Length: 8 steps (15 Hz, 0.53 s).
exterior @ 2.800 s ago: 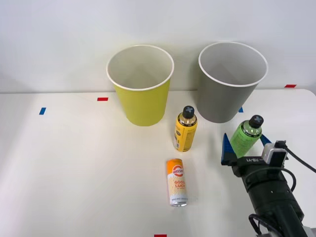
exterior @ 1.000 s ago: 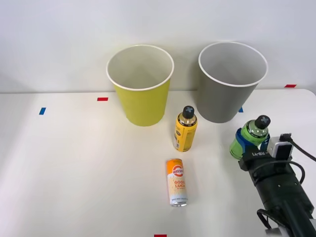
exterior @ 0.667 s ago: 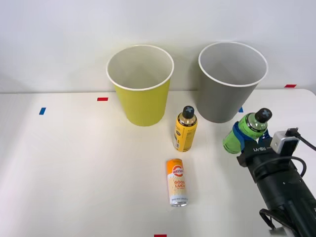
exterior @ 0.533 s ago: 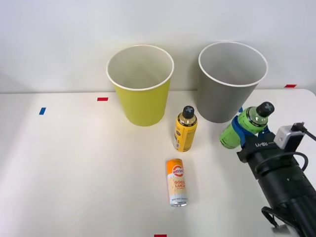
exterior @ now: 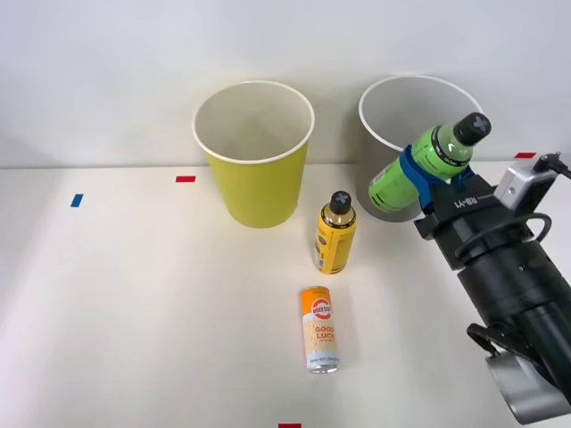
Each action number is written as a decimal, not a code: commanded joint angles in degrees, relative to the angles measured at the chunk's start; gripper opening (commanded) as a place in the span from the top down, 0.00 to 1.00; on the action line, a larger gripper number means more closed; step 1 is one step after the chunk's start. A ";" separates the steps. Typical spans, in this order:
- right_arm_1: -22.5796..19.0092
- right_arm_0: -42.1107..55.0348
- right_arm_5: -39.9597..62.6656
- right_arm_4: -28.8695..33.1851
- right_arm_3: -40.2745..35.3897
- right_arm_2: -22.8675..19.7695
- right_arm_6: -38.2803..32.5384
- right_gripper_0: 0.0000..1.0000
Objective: Put cans in the gray bin, plastic bottles in the light green bin
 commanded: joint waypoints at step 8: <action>8.79 -22.96 23.50 -1.12 -1.28 9.83 -6.66 1.00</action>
